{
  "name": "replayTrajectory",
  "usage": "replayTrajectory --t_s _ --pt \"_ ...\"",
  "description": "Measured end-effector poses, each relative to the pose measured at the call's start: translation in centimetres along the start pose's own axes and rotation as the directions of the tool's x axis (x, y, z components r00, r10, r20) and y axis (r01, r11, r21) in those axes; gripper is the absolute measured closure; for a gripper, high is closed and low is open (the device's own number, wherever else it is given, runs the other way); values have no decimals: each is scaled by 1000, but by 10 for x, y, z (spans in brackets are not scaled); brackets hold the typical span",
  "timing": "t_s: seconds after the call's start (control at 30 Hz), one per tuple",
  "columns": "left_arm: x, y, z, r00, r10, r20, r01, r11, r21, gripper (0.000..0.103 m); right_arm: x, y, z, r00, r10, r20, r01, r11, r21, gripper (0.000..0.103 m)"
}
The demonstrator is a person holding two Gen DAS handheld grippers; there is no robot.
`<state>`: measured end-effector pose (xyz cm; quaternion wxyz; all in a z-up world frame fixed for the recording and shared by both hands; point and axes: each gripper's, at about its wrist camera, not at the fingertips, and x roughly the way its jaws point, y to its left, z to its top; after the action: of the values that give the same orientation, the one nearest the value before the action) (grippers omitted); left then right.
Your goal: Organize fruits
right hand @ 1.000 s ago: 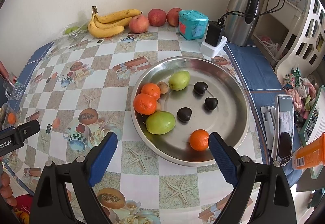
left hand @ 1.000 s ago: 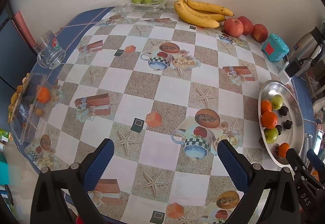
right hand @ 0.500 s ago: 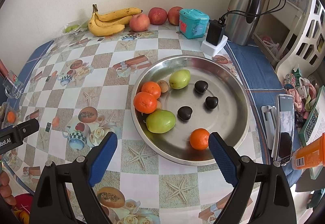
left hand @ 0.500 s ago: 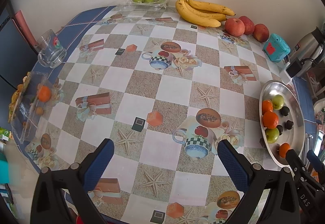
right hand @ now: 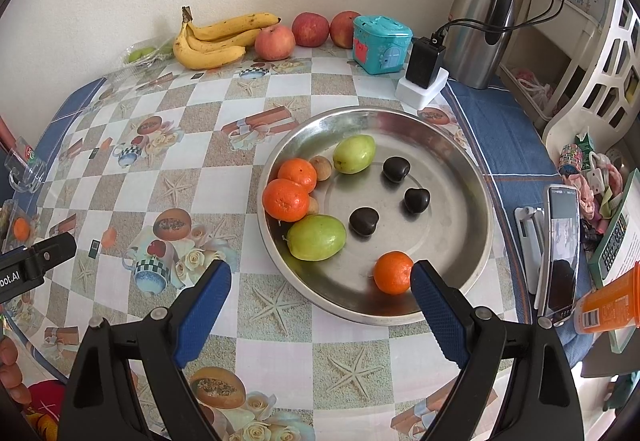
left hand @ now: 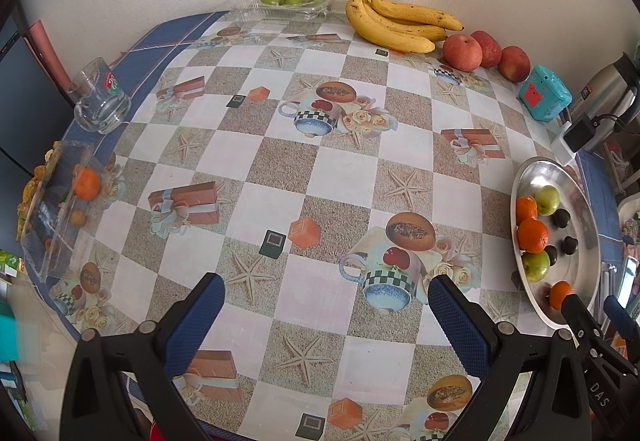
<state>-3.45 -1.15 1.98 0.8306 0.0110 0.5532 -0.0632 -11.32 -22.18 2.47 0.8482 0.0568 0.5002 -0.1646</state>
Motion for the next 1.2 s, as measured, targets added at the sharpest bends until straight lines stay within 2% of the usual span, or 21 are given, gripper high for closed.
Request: replayTrajectory --t_s 1.2 --pt "4 -1 -2 1000 7 -17 -7 1000 6 0 3 0 -1 1000 0 -11 0 1000 -7 12"
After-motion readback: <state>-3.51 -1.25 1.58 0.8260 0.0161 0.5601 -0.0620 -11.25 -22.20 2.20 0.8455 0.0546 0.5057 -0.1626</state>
